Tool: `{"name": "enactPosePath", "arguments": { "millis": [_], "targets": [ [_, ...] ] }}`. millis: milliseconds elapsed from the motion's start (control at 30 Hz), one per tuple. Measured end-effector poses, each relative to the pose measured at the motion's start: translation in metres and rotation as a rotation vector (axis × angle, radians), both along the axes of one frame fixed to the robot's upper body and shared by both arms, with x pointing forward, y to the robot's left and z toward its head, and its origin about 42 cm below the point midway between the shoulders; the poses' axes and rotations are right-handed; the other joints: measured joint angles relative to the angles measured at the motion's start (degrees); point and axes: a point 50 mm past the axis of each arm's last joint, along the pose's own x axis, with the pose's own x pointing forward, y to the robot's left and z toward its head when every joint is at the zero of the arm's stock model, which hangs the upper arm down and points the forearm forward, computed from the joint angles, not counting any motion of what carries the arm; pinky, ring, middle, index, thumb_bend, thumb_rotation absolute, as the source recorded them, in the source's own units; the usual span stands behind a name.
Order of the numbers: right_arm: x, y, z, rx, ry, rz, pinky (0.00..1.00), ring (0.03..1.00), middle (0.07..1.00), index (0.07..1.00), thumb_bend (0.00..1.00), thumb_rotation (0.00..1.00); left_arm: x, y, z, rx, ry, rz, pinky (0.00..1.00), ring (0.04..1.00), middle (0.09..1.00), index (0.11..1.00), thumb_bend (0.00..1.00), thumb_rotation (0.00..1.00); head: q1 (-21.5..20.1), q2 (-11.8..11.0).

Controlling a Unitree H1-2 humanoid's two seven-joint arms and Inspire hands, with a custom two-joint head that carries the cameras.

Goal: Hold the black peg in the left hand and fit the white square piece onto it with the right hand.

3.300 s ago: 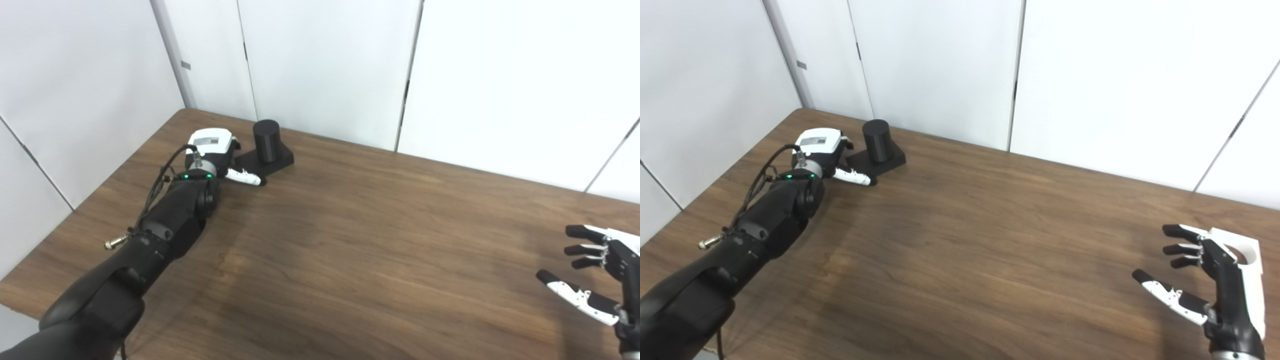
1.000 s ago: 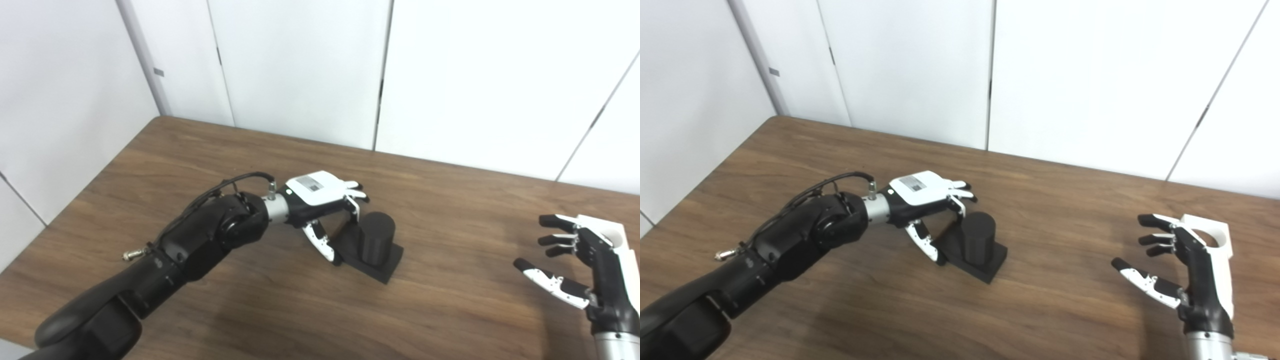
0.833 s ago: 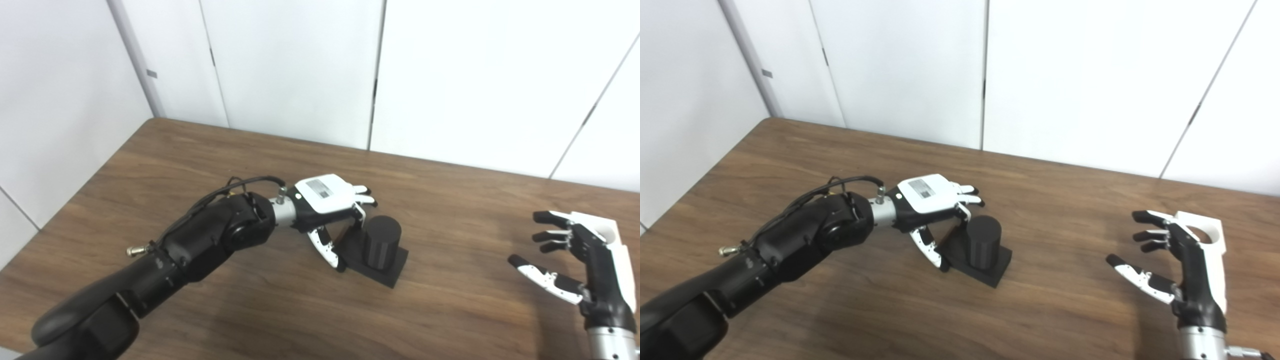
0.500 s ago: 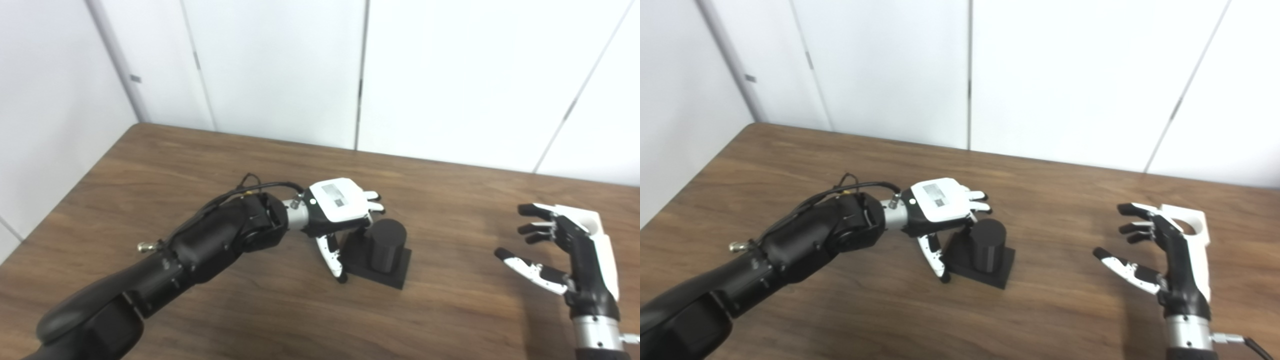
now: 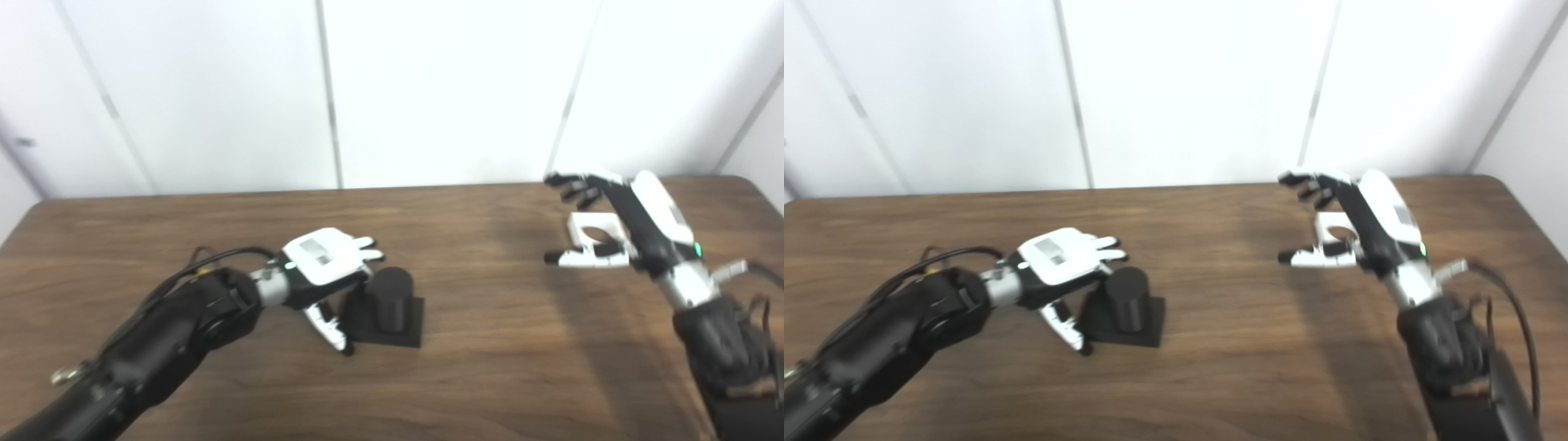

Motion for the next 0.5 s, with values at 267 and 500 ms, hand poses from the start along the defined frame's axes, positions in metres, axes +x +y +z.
{"name": "enactPosePath", "arguments": {
  "millis": [267, 500],
  "targets": [
    [0.002, -0.033, 0.028, -0.219, 0.131, -0.100, 0.58, 0.744, 0.812, 0.775, 0.80, 0.05, -0.004, 0.014, -0.006, -0.040, 0.008, -0.002, 0.86, 0.930, 0.913, 0.600, 0.92, 0.25, -6.9, -2.8],
    [0.020, -0.034, 0.047, -0.413, 0.286, -0.128, 0.73, 0.877, 0.908, 0.851, 0.89, 0.12, -0.006, 0.024, -0.007, -0.057, 0.001, -0.011, 0.82, 0.902, 0.883, 0.594, 0.94, 0.23, -10.0, -4.5]
  ]
}}
